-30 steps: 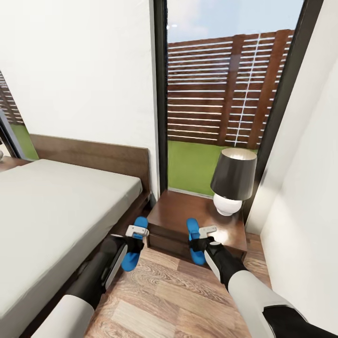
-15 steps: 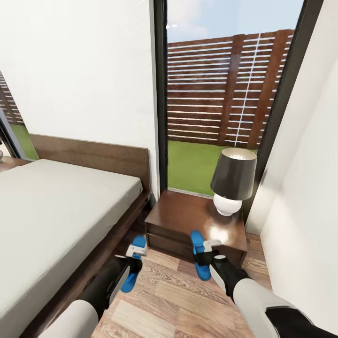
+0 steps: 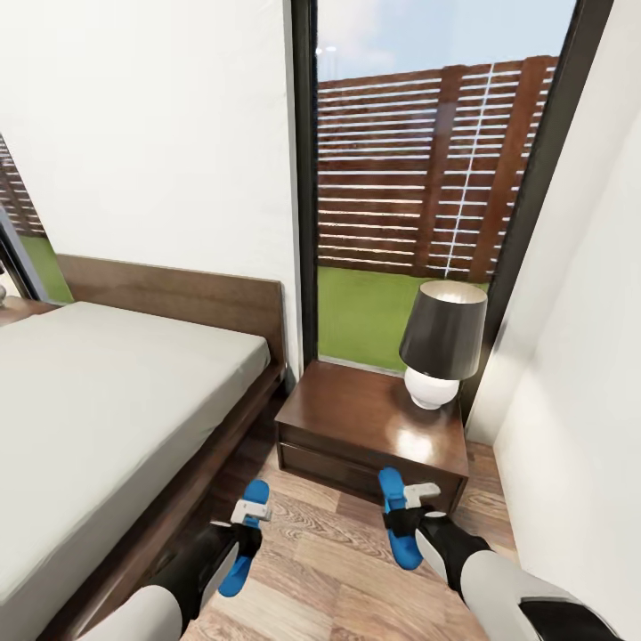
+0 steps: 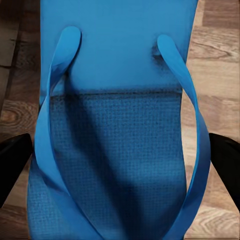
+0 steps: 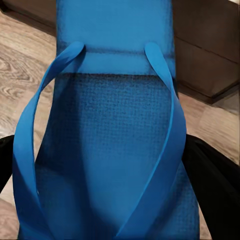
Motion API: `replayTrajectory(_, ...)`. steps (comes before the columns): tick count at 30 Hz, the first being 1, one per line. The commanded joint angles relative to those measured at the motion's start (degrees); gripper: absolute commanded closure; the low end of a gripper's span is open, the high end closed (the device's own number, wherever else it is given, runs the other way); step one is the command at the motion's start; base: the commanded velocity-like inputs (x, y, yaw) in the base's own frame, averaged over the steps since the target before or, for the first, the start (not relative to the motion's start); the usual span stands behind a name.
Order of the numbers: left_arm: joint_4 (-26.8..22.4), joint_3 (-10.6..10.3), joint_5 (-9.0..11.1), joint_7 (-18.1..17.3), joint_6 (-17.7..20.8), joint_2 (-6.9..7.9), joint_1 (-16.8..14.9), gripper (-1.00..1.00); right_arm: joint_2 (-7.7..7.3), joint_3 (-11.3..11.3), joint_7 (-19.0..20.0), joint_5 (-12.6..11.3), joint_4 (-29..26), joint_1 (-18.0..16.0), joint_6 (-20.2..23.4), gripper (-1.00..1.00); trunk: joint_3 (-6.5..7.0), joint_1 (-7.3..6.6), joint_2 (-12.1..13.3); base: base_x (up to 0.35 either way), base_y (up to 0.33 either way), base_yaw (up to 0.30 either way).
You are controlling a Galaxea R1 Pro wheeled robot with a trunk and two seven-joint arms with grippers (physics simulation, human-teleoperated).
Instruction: In the bedroom, move the book from the bed onto either nightstand, and place the two sandals side by side next to the bed.
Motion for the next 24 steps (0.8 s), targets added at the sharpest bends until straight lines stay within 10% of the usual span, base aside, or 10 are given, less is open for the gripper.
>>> replayTrajectory(1, -0.08, -0.35, -0.02, 0.29, 0.30, 0.03, -0.03, 1.00, 0.02, -0.16, -0.07, 0.59, -0.14, -0.01, 0.38, 1.00, -0.05, -0.01, -0.03, 0.000, 0.000, 0.000)
replayTrajectory(24, 10.96, -0.50, -0.04, 0.29, -12.38, 0.17, 0.28, 1.00, -0.25, -0.51, -0.57, 0.61, 0.52, 8.40, -1.71, 1.00, -0.05, -0.01, -0.03, 0.000, 0.000, 0.000)
